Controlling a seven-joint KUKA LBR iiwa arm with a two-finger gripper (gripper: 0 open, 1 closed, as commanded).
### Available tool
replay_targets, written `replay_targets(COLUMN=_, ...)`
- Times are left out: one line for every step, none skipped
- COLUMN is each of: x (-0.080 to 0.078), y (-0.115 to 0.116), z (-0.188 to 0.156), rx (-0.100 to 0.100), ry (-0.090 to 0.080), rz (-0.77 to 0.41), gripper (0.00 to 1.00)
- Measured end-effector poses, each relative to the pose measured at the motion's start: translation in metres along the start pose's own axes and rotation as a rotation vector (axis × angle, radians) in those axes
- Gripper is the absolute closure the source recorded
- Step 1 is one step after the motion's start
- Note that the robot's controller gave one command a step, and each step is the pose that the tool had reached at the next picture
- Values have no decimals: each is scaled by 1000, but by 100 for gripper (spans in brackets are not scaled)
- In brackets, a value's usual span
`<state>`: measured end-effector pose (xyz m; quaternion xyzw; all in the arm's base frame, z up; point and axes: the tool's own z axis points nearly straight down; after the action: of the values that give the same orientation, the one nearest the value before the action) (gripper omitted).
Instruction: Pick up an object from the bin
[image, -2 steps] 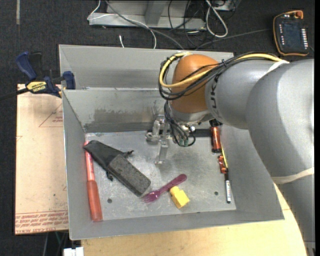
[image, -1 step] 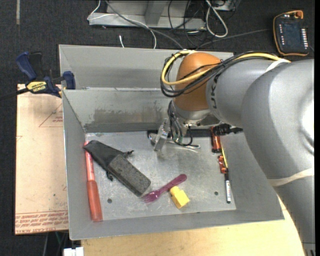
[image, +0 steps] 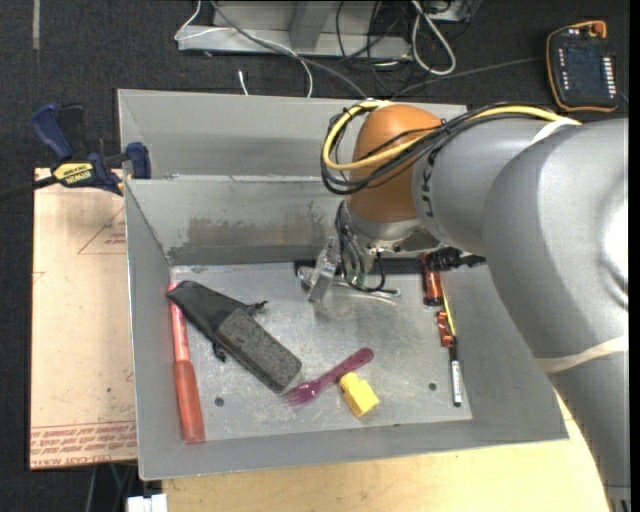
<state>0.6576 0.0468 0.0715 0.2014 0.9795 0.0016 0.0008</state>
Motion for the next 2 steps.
replay_targets(x=1, y=-1, z=-17, rx=1, ry=3, rz=0, gripper=100)
replay_targets(x=1, y=-1, z=-60, rx=1, ry=4, rz=-1, gripper=100)
